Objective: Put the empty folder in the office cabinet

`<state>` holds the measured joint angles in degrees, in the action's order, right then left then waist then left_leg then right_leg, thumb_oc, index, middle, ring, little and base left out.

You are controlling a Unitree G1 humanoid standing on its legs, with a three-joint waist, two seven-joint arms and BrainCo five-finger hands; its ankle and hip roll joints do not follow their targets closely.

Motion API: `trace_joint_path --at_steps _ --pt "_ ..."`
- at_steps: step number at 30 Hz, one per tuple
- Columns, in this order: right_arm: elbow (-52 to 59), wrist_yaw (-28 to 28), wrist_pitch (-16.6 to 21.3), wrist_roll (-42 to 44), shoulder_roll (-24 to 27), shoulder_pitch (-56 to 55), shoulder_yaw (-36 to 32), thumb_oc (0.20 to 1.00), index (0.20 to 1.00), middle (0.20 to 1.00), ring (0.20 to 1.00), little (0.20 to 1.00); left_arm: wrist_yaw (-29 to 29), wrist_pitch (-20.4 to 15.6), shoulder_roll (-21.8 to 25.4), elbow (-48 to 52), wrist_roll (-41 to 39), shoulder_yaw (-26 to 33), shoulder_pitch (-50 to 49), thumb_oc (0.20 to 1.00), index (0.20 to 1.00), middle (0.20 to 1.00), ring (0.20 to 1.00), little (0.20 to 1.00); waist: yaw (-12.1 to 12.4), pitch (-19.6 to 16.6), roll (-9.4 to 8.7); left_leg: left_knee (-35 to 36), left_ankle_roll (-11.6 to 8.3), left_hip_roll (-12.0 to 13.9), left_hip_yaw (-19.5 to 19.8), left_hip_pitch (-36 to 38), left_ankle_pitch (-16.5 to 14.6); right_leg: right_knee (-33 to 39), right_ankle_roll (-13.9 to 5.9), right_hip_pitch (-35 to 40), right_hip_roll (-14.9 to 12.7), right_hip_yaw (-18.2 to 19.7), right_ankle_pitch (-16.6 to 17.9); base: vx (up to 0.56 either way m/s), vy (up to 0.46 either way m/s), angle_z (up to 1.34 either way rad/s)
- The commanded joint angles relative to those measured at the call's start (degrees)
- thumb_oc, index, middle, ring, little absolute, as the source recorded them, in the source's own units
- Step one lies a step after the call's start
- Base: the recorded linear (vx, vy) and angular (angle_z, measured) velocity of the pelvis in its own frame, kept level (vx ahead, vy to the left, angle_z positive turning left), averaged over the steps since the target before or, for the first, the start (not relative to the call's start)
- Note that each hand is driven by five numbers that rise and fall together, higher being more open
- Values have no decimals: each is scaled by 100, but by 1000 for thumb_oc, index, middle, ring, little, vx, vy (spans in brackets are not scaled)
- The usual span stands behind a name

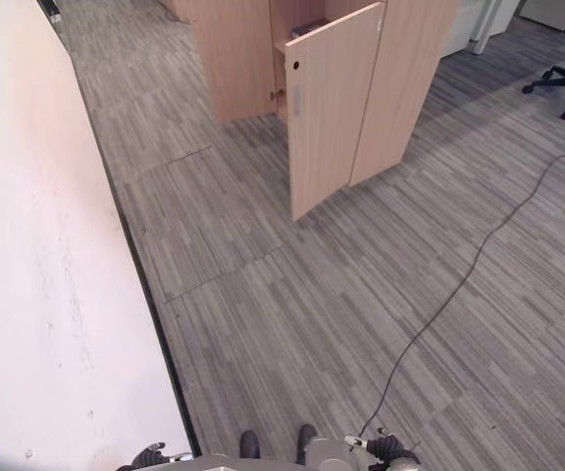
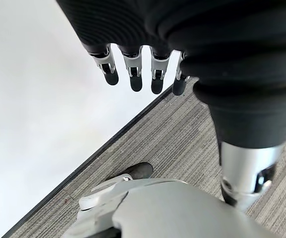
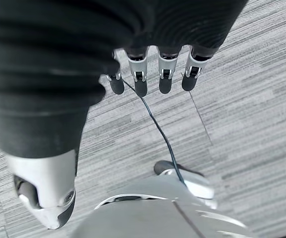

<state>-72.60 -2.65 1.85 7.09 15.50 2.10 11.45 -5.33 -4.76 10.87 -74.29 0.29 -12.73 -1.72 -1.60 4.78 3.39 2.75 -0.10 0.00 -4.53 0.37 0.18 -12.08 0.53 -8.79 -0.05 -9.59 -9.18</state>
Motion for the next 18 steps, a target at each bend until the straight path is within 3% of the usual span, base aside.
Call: trace_joint_path --at_steps 1,14,18 --pt "-279 60 -28 -256 98 193 357 1000 1000 1000 1000 1000 93 55 -56 -376 -97 121 121 1000 1000 1000 1000 1000 -128 -151 -154 225 -98 -143 -72 -101 -232 1708 -760 633 -233 -324 1233 39 -8 1" --pt "-105 177 -40 -380 160 414 613 1000 1000 1000 1000 1000 191 -9 108 180 761 -761 495 1000 1000 1000 1000 1000 -201 -158 -138 225 -133 -93 -92 16 -315 1708 -741 717 -187 -302 1116 65 -28 -1" --pt "-126 196 -52 -398 155 427 641 1000 1000 1000 1000 1000 160 4 136 203 821 -798 540 1000 1000 1000 1000 1000 -205 -159 -153 225 -146 -62 -87 107 -365 1708 -716 796 -155 -286 1055 62 -43 -4"
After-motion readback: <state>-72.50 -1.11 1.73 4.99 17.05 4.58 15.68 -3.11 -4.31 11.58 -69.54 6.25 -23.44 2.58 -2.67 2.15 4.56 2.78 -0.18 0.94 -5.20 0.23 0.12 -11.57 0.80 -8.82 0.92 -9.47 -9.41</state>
